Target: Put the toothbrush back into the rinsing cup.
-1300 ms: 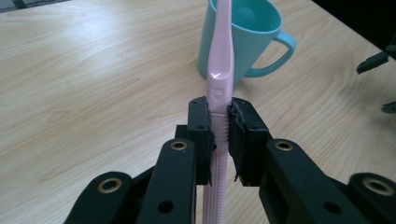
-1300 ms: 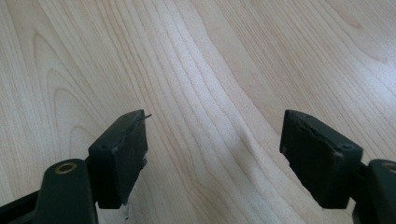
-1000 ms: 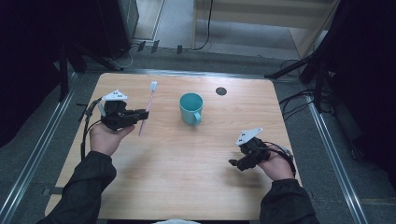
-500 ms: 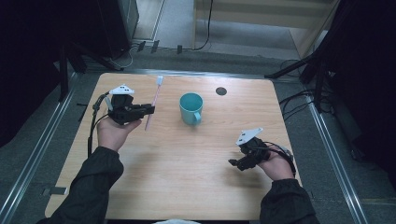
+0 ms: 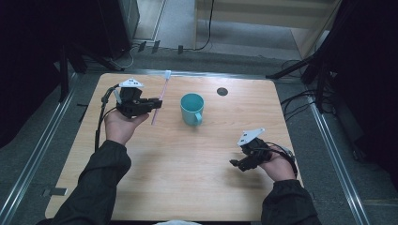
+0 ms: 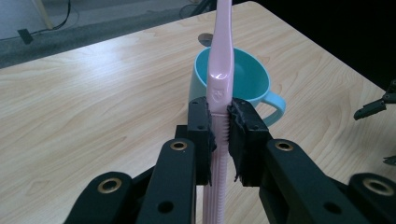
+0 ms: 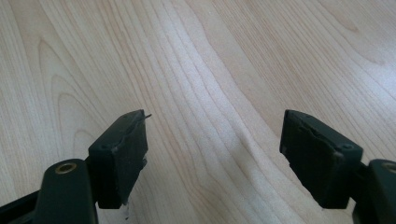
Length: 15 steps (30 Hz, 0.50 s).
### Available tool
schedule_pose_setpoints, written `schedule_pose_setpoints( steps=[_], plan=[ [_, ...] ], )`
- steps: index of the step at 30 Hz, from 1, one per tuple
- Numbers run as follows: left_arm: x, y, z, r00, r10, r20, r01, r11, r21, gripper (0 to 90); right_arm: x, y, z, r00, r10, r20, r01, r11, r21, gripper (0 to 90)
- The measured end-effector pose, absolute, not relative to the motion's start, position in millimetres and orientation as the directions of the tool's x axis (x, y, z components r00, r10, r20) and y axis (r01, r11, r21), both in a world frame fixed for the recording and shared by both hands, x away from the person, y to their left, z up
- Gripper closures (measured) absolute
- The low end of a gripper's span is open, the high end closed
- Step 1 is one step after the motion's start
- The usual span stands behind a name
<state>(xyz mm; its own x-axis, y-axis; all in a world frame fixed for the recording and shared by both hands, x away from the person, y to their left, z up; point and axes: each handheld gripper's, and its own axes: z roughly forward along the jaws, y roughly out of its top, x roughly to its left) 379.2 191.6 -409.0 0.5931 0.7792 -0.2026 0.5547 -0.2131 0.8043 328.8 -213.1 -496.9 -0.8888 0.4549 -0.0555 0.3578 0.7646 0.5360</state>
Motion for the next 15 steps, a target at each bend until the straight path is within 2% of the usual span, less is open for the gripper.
schedule_pose_setpoints(
  steps=[15],
  plan=[
    [394, 173, -400, 0.598, 0.773, -0.212, 0.531, -0.184, 0.827, 79.0, 329, -213, -497, -0.890, 0.453, -0.056, 0.354, 0.762, 0.542, 23.6]
  ],
)
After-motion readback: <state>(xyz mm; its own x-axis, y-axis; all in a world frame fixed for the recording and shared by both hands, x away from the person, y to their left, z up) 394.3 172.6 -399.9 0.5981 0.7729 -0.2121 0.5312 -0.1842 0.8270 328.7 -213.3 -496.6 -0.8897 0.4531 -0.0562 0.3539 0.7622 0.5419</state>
